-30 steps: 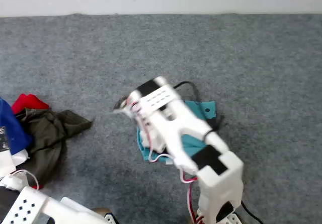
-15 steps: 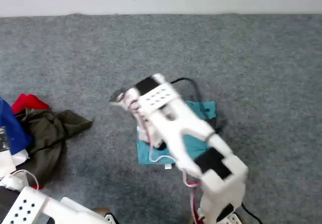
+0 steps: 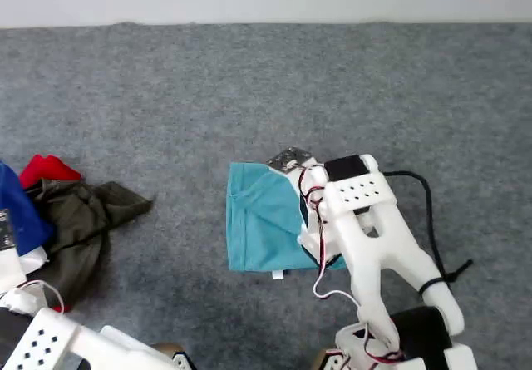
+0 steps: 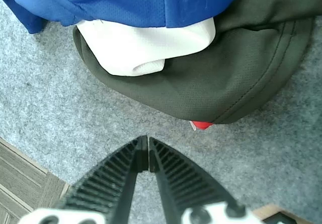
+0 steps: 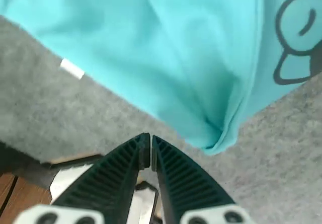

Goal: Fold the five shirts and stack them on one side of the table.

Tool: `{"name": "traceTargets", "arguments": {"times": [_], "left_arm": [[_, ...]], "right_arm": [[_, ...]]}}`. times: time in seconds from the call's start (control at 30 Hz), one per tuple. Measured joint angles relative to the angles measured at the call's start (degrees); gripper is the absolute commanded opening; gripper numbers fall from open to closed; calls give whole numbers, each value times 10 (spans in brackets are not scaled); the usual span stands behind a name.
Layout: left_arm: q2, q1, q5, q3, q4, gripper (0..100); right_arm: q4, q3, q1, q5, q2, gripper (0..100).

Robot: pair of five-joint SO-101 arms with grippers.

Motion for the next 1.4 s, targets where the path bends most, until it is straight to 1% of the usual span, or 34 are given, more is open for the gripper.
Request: {"name": "traceTargets", "arguments": {"times": [0.33,0.5,0.63,0.77,0.87,0.97,1.03,1.13,1.2,1.23,1.3,1.4], "left_arm": [[0,0,0,0,-9,15],[0,0,0,0,-10,15],[0,0,0,0,-10,15],[0,4,2,0,-10,15],[0,21,0,0,-10,15],[0,35,0,0,-10,15],[0,40,0,0,-10,15],[0,40,0,0,-10,15],[0,40,0,0,-10,15],[0,40,0,0,-10,15],[0,40,0,0,-10,15],[0,40,0,0,-10,15]], "right_arm": [[-76,12,9,1,0,9],[-130,73,54,1,20,9],[-121,105,96,38,62,9],[-101,104,98,49,59,9],[-84,71,98,49,34,9],[-56,5,95,47,5,12],[-51,-47,86,30,-4,28],[-50,-118,86,-6,-4,133],[-53,-151,69,-23,11,199],[-54,-164,62,-32,27,214],[-54,-187,46,-43,65,207],[-54,-227,14,-50,136,173]]}}
